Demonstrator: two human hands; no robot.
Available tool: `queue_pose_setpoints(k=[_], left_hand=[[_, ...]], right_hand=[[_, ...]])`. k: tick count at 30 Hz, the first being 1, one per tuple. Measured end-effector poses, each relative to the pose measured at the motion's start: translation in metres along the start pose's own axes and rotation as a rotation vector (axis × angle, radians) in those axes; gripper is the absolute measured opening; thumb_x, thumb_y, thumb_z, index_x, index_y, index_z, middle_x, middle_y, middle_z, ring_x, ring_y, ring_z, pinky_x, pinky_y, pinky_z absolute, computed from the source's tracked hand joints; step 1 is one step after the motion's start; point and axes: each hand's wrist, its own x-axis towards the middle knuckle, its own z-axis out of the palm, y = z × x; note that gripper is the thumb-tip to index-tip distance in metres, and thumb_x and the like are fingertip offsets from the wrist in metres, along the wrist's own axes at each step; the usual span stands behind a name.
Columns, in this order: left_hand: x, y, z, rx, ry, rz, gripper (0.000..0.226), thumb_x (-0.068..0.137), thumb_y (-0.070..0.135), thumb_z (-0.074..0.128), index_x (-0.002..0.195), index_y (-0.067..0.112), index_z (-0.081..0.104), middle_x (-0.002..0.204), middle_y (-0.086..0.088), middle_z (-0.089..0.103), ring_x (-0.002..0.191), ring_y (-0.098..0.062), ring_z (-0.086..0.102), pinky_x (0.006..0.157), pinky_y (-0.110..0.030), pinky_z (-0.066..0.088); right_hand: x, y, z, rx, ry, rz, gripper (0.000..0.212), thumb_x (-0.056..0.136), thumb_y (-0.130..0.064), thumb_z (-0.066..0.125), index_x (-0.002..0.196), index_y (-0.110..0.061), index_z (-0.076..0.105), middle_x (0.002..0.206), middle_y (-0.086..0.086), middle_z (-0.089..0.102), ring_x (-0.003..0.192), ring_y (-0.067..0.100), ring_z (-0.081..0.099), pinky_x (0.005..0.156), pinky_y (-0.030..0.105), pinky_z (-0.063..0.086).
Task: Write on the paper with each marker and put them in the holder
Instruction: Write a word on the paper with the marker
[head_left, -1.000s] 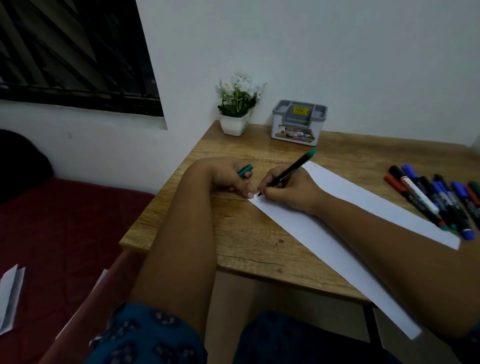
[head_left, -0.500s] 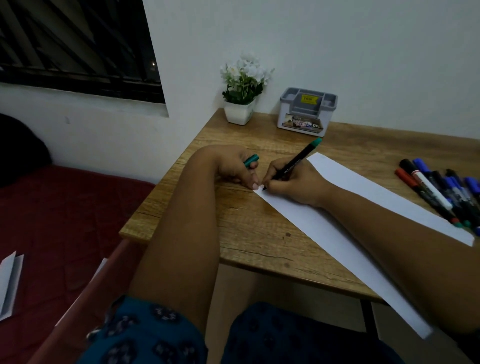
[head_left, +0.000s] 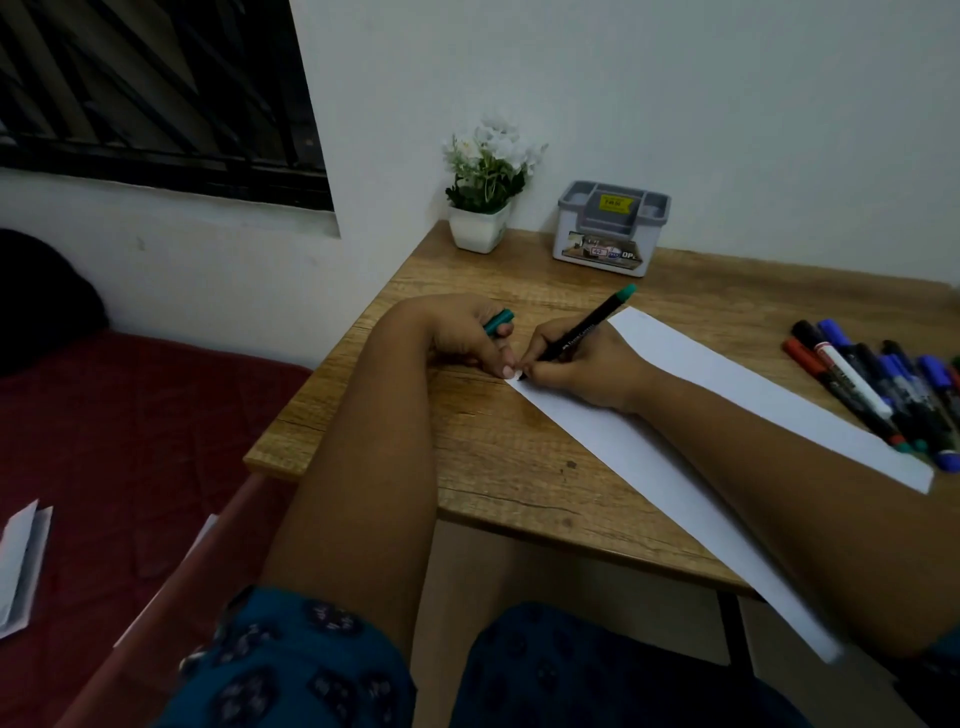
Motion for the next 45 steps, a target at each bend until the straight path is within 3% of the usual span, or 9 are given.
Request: queue_pose_setpoints(k=[6, 11, 15, 30, 34, 37, 40, 45], left_hand=[[0.0003, -0.0009, 0.0006, 0.003, 0.02, -0.004, 0.045, 0.076, -0.016, 0.068, 0.074, 0.018, 0.039, 0.081, -0.007, 0.071, 0.069, -0.008, 0.068, 0.052, -0.015, 0.048], [0.0008, -0.0018, 0.0007, 0.001, 0.011, 0.003, 0.045, 0.076, -0.016, 0.069, 0.075, 0.018, 0.04, 0.084, -0.009, 0.07, 0.074, -0.011, 0.069, 0.067, -0.023, 0.049], [0.0012, -0.0016, 0.0009, -0.001, 0.006, 0.003, 0.045, 0.076, -0.017, 0.068, 0.075, 0.018, 0.039, 0.086, -0.01, 0.069, 0.07, -0.009, 0.068, 0.057, -0.016, 0.05], [-0.0002, -0.0006, 0.0, 0.01, 0.012, -0.001, 0.043, 0.077, -0.016, 0.068, 0.075, 0.018, 0.041, 0.086, -0.009, 0.07, 0.073, -0.011, 0.068, 0.056, -0.016, 0.049], [-0.0008, 0.0005, 0.0007, 0.013, 0.013, -0.008, 0.043, 0.078, -0.016, 0.067, 0.077, 0.017, 0.04, 0.086, -0.01, 0.068, 0.071, -0.009, 0.068, 0.055, -0.015, 0.049], [0.0, 0.0016, 0.0007, 0.041, 0.012, -0.013, 0.042, 0.078, -0.012, 0.07, 0.077, 0.018, 0.04, 0.086, -0.009, 0.068, 0.064, -0.006, 0.066, 0.052, -0.015, 0.047], [0.0019, 0.0026, 0.0034, 0.07, 0.048, -0.018, 0.043, 0.077, -0.005, 0.075, 0.076, 0.02, 0.039, 0.079, -0.006, 0.065, 0.057, -0.007, 0.058, 0.05, -0.016, 0.044], [0.0051, 0.001, 0.006, 0.062, 0.087, -0.021, 0.045, 0.074, -0.005, 0.077, 0.076, 0.02, 0.039, 0.076, -0.008, 0.064, 0.055, -0.01, 0.056, 0.05, -0.018, 0.045]], right_hand=[[0.0003, 0.0034, -0.0033, 0.014, 0.093, 0.051, 0.006, 0.077, -0.006, 0.073, 0.075, -0.012, 0.073, 0.077, 0.002, 0.071, 0.078, 0.016, 0.064, 0.077, 0.034, 0.052], [-0.0005, 0.0014, -0.0023, -0.03, 0.058, 0.04, 0.006, 0.077, -0.005, 0.074, 0.075, -0.011, 0.073, 0.077, 0.004, 0.071, 0.076, 0.011, 0.062, 0.073, 0.032, 0.051], [-0.0005, 0.0001, -0.0025, -0.038, 0.053, 0.039, 0.005, 0.076, -0.005, 0.074, 0.074, -0.009, 0.073, 0.075, 0.001, 0.07, 0.074, 0.01, 0.061, 0.072, 0.03, 0.051], [-0.0007, 0.001, -0.0022, -0.068, 0.078, 0.031, 0.003, 0.078, -0.005, 0.072, 0.077, -0.007, 0.073, 0.08, 0.006, 0.072, 0.081, 0.019, 0.065, 0.075, 0.032, 0.053], [0.0007, 0.0023, -0.004, 0.174, 0.218, 0.099, 0.005, 0.083, -0.003, 0.067, 0.083, -0.008, 0.07, 0.076, 0.005, 0.069, 0.065, 0.009, 0.063, 0.063, 0.026, 0.052], [0.0006, 0.0012, -0.0066, 0.25, 0.162, 0.167, 0.008, 0.085, -0.014, 0.073, 0.088, -0.008, 0.068, 0.075, 0.006, 0.07, 0.062, 0.007, 0.064, 0.064, 0.021, 0.054], [0.0011, 0.0045, -0.0096, 0.18, 0.035, 0.154, 0.007, 0.077, -0.009, 0.076, 0.082, -0.006, 0.073, 0.081, 0.006, 0.072, 0.079, 0.013, 0.065, 0.079, 0.032, 0.052], [-0.0035, 0.0045, -0.0064, 0.026, 0.126, 0.067, 0.004, 0.078, -0.003, 0.067, 0.079, -0.003, 0.071, 0.079, 0.008, 0.072, 0.073, 0.014, 0.065, 0.077, 0.037, 0.056]])
